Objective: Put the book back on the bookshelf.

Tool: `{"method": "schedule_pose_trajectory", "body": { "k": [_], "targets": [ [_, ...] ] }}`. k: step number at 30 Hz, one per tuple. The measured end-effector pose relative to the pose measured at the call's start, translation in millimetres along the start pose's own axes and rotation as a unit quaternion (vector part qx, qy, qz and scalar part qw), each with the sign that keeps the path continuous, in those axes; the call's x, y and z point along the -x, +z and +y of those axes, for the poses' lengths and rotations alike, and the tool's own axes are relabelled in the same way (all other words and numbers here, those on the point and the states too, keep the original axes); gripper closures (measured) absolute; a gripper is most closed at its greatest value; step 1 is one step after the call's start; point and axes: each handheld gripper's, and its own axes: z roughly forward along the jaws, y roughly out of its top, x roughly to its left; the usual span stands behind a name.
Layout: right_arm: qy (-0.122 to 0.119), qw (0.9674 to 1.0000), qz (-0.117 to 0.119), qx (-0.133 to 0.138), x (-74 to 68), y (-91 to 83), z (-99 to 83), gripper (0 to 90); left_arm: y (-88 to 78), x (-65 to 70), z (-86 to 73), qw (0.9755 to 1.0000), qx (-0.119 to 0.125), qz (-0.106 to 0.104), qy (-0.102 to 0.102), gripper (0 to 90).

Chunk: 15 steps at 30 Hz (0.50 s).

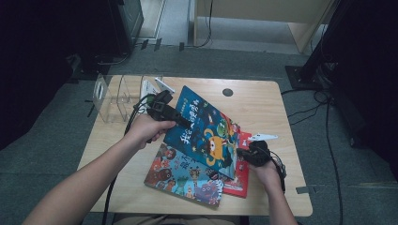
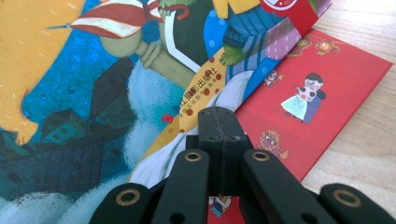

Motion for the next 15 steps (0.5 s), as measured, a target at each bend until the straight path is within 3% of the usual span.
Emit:
{"method": "schedule_pose_trajectory", "body": {
  "k": [6,15],
  "targets": [
    [-0.001,1.0,0.003,0.0,-1.6,2.9,2.2,90.0,-3.7,4.6,1.1,1.0,-0.005,-0.001,0.004,77.4],
    [-0.007,1.0,0.007,-0.002,-2.4,4.5,3.8,90.0,0.0,7.1,4.6,0.9999,-0.008,0.01,0.002,76.2]
  ]
}}
